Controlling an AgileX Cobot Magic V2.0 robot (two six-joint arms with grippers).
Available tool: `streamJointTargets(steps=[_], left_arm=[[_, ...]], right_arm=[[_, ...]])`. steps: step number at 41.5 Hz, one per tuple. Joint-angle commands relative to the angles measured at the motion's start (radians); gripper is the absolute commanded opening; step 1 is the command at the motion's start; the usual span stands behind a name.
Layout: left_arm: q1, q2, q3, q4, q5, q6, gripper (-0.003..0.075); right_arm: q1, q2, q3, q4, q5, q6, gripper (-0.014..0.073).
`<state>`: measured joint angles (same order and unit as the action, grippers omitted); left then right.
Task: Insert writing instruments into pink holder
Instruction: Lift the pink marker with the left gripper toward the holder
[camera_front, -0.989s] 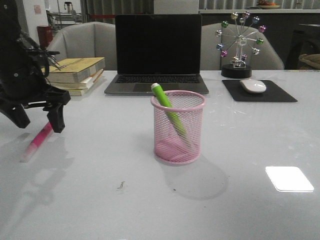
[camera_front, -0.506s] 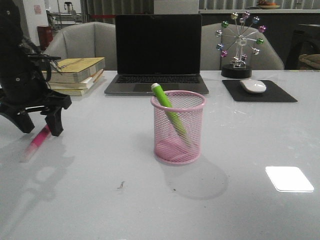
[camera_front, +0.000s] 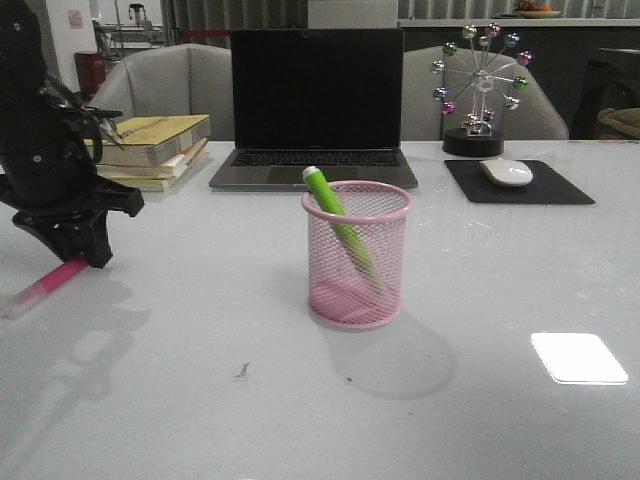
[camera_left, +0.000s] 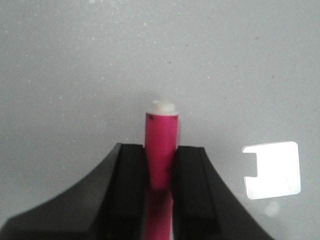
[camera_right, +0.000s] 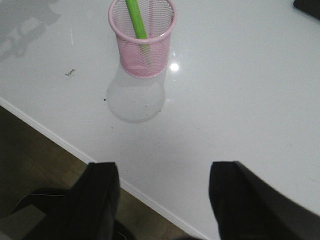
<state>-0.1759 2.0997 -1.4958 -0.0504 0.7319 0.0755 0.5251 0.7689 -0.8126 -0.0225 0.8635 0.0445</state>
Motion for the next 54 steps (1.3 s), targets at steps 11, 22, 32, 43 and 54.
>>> streamJointTargets(steps=[11, 22, 32, 43, 54], left_arm=[[-0.024, -0.196, -0.044, -0.012, -0.007, 0.059, 0.0091], [-0.116, -0.436, 0.090, -0.091, -0.197, 0.160, 0.0091], [-0.280, -0.654, 0.353, -0.091, -0.634, 0.162, 0.0091], [-0.524, -0.675, 0.630, -0.093, -1.372, 0.150, 0.0091], [-0.659, -0.474, 0.635, -0.096, -1.755, 0.031, 0.0091]], right_arm=[[-0.006, -0.007, -0.028, -0.007, -0.057, -0.010, 0.0506], [-0.006, -0.007, -0.028, -0.007, -0.057, -0.010, 0.0506], [-0.006, -0.007, -0.028, -0.007, -0.057, -0.010, 0.0506], [-0.006, -0.007, -0.028, -0.007, -0.057, -0.010, 0.0506], [-0.006, -0.007, -0.028, -0.007, -0.057, -0.010, 0.0506]])
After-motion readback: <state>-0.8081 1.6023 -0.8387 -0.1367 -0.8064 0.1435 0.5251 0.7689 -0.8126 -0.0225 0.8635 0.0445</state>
